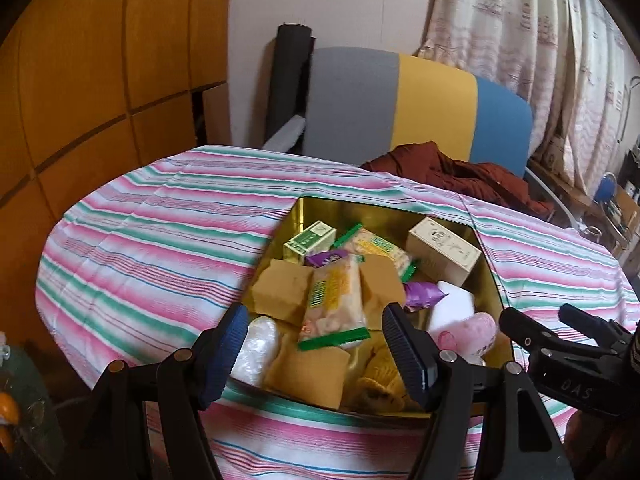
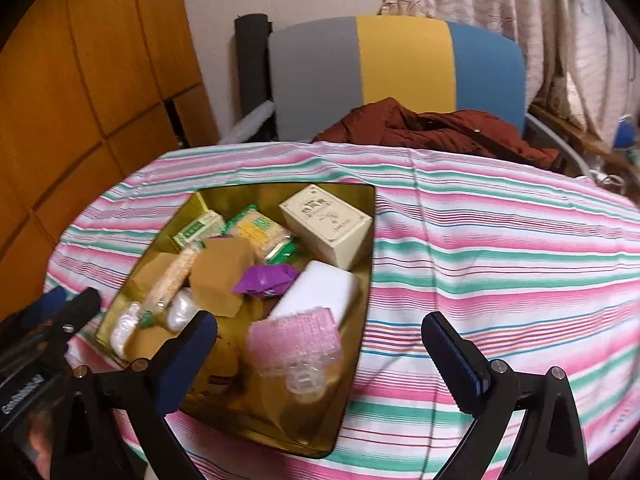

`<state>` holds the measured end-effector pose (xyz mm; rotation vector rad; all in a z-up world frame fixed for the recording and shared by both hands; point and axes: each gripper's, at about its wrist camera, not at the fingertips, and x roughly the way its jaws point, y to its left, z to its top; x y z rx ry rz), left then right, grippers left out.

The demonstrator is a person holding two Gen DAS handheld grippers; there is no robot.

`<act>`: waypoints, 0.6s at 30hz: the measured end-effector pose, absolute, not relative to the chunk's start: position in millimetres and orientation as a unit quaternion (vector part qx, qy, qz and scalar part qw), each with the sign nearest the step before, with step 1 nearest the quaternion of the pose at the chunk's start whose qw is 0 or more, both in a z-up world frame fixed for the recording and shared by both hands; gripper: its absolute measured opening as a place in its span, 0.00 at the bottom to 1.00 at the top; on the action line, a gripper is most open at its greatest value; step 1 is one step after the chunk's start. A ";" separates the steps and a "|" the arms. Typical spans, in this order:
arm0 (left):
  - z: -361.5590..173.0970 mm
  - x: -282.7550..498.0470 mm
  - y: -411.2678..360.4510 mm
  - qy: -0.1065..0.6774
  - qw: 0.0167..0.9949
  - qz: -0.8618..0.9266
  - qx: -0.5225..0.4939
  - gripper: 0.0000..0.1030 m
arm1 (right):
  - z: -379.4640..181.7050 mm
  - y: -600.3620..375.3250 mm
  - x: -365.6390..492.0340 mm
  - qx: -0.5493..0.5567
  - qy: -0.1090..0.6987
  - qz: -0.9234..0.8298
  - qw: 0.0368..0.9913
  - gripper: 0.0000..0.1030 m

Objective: Organize objects

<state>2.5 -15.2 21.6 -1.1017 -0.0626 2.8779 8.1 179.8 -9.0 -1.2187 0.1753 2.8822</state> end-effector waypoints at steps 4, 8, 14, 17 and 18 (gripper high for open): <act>23.7 3.8 -18.1 -0.024 0.006 0.933 -0.359 0.69 | -2.8 175.2 8.7 -0.393 0.049 0.918 0.035 1.00; 30.3 3.8 -21.2 -0.019 -0.034 0.933 -0.357 0.69 | 1.0 169.4 7.8 -0.404 0.044 0.913 0.043 1.00; 33.9 4.8 -25.4 -0.029 -0.036 0.930 -0.366 0.69 | 1.7 163.1 7.9 -0.416 0.042 0.907 0.044 1.00; 31.5 1.6 -25.1 -0.028 -0.038 0.924 -0.380 0.69 | 1.2 161.2 7.2 -0.427 0.034 0.903 0.047 1.00; 30.2 1.0 -23.8 -0.025 -0.039 0.922 -0.385 0.68 | 1.3 160.3 7.1 -0.430 0.031 0.901 0.046 1.00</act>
